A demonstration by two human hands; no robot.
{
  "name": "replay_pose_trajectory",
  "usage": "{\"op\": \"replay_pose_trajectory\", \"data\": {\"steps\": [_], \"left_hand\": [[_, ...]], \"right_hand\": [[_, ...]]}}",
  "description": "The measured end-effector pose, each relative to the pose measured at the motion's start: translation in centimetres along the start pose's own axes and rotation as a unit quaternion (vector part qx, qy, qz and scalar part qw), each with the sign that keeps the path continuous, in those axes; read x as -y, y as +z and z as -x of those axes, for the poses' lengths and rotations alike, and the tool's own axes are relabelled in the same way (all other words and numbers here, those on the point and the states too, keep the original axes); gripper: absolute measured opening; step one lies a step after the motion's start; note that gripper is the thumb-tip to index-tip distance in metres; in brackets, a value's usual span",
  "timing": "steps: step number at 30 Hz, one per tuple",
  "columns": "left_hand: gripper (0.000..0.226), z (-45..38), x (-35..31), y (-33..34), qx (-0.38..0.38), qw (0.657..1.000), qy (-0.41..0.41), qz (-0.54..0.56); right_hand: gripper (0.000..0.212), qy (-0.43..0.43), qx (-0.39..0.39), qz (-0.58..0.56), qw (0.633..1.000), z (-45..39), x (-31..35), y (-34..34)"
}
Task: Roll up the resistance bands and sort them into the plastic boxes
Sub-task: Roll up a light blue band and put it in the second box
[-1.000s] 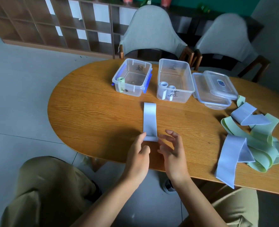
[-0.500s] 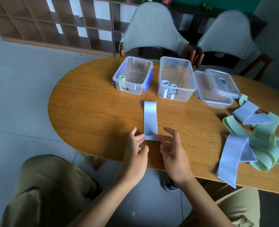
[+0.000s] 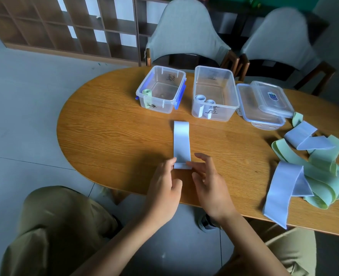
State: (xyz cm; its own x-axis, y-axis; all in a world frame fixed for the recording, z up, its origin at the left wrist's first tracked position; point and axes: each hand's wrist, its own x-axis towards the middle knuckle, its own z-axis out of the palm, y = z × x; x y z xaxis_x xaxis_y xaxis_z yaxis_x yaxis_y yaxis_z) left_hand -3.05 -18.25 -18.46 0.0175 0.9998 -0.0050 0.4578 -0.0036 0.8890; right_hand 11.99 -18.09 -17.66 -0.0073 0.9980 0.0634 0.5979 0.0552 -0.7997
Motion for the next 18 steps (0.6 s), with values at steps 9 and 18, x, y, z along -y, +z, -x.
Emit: {"op": "replay_pose_trajectory", "data": {"steps": [9, 18], "left_hand": [[0.057, -1.2, 1.5, -1.0, -0.011, 0.926, 0.130, -0.354], [0.059, -3.3, 0.6, -0.9, 0.005, 0.892, 0.097, -0.442]], "right_hand": [[0.038, -0.073, -0.007, 0.137, 0.988, -1.3, -0.7, 1.3], [0.047, -0.134, -0.040, 0.256, 0.956, -0.5, -1.4, 2.5]]}}
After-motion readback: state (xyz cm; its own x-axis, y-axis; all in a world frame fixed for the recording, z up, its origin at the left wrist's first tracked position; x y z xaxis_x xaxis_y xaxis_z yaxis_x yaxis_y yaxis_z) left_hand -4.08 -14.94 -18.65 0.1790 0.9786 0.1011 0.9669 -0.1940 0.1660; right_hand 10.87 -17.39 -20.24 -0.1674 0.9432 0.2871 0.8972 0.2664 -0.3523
